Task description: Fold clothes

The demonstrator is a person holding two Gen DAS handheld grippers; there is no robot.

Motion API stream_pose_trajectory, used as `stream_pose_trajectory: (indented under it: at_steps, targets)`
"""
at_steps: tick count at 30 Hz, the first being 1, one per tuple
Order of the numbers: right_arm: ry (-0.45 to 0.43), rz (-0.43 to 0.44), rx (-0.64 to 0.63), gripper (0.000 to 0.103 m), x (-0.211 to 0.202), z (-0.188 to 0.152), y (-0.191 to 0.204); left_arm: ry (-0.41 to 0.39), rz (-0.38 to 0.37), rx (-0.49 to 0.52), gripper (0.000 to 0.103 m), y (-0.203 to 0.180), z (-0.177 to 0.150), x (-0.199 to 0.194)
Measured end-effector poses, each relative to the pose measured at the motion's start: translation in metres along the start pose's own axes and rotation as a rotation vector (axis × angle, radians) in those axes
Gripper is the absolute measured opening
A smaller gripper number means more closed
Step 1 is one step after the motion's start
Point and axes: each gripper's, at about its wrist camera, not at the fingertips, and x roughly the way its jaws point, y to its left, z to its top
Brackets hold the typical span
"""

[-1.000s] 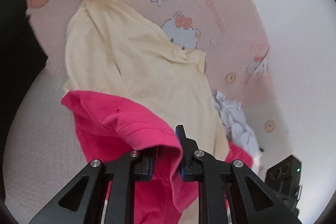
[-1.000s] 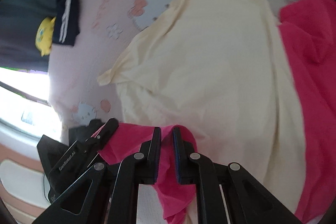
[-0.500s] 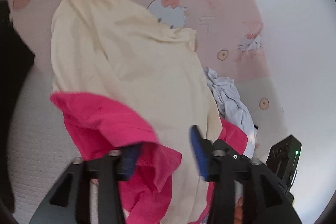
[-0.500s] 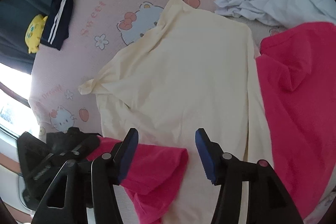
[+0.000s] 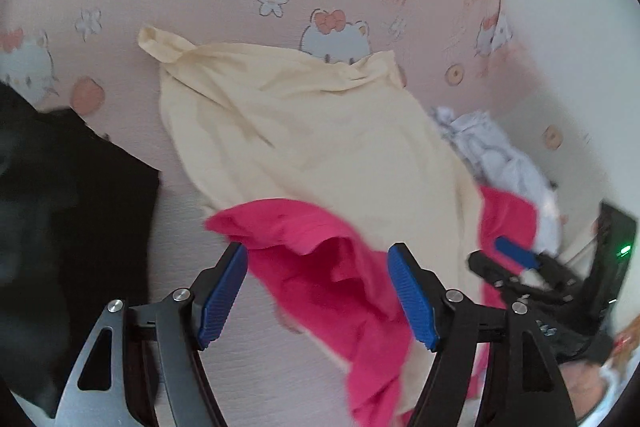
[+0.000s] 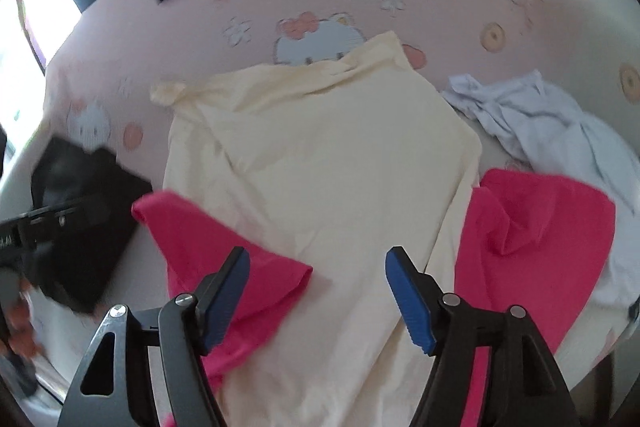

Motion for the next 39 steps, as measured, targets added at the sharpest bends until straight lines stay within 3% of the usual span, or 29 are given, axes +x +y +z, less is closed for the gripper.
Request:
stream_pose_trajectory:
  at_steps: [3,11,24,29,30,31,32,35,39]
  targets:
    - [0.007,0.008,-0.066,0.07,0.001,-0.004,0.009,-0.002,0.047,0.047,0.071,-0.001,-0.006,0.006]
    - [0.063,0.063,-0.216,0.071,0.016,-0.019,0.041,0.092,0.119,0.063,0.071,0.015,-0.011,0.051]
    - [0.189,0.164,-0.238,0.071,0.058,-0.024,0.064,0.11,0.102,0.114,0.071,0.02,0.003,0.079]
    - [0.218,0.108,-0.215,0.07,0.078,-0.024,0.064,0.104,0.049,0.098,0.067,0.015,0.005,0.086]
    - [0.224,0.102,-0.218,0.054,0.081,-0.023,0.064,0.1,0.047,0.1,0.061,0.013,0.005,0.087]
    - [0.23,0.094,-0.222,0.025,0.084,-0.021,0.065,0.099,0.054,0.103,0.042,0.011,0.007,0.089]
    - [0.235,0.078,-0.229,0.015,0.086,-0.019,0.065,0.102,0.065,0.102,0.028,0.01,0.009,0.091]
    - [0.245,0.058,-0.212,0.009,0.089,-0.007,0.056,0.108,0.068,0.096,0.019,0.008,0.019,0.097]
    - [0.202,0.077,-0.163,0.009,0.086,0.018,0.043,0.108,0.034,0.012,0.018,0.016,0.04,0.102]
